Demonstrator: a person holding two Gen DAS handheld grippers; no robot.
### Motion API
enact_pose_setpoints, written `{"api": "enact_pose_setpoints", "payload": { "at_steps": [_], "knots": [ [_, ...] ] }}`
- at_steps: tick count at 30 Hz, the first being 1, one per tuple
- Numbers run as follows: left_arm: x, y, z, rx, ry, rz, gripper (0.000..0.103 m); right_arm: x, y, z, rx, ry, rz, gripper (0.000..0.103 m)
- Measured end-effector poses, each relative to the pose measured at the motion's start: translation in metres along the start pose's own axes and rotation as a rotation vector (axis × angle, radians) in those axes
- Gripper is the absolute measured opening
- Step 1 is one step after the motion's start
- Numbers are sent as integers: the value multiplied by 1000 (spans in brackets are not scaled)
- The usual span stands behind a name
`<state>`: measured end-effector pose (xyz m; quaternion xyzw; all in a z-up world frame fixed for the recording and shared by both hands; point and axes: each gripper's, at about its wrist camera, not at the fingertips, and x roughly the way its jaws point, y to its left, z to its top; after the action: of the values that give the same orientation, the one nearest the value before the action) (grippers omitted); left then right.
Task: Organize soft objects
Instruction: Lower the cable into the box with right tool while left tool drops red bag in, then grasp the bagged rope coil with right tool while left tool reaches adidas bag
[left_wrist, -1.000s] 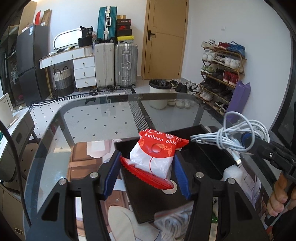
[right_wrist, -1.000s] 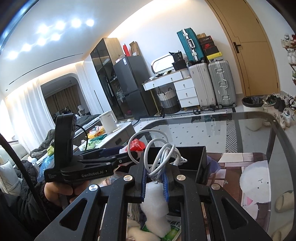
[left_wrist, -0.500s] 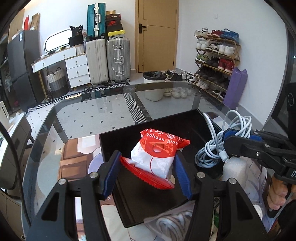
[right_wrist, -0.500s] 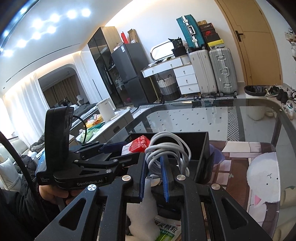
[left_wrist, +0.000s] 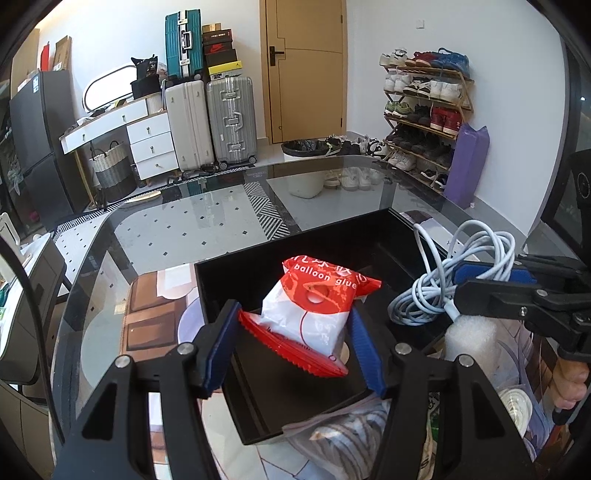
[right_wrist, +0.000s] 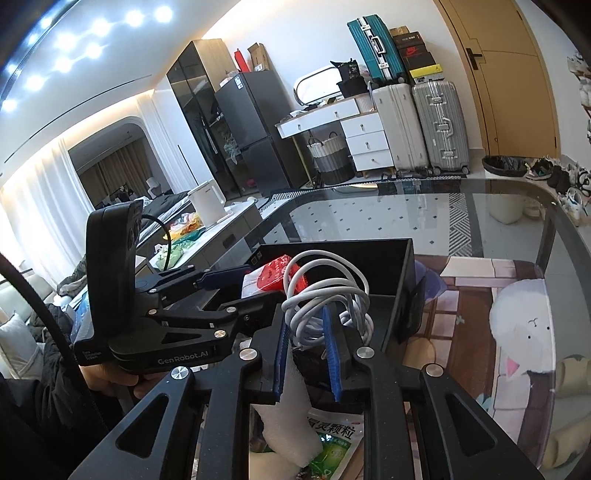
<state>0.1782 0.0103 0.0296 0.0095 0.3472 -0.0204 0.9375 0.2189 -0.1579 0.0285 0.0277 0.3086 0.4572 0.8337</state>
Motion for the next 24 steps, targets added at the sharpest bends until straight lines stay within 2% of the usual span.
{"api": "enact_pose_setpoints", "payload": {
  "at_steps": [4, 8, 11, 12, 13, 15, 18, 19, 24],
  "knots": [
    [-1, -1, -1, 0, 2, -8, 60, 2, 4, -1, -20, 19, 2, 17],
    [-4, 0, -2, -7, 11, -29, 62, 7, 8, 6, -66, 39, -41, 22],
    [-9, 2, -3, -20, 2, -41, 72, 8, 11, 13, -84, 30, -72, 36],
    [-11, 2, -3, -19, -2, -43, 74, 7, 13, 16, -89, 25, -71, 45],
    [-13, 2, -3, -17, -8, -44, 79, 6, 16, 19, -98, 19, -70, 48],
    [-20, 2, -4, -12, -26, -38, 83, 1, 19, 21, -121, 8, -75, 48],
    [-28, 3, -5, -13, -44, -23, 91, -4, 24, 22, -151, -10, -94, 59],
    [-31, 4, -6, -17, -51, -20, 91, -7, 24, 23, -154, -18, -97, 63],
    [-42, 11, -10, -47, -61, -12, 95, -17, 26, 24, -180, -30, -114, 68]
  ]
}}
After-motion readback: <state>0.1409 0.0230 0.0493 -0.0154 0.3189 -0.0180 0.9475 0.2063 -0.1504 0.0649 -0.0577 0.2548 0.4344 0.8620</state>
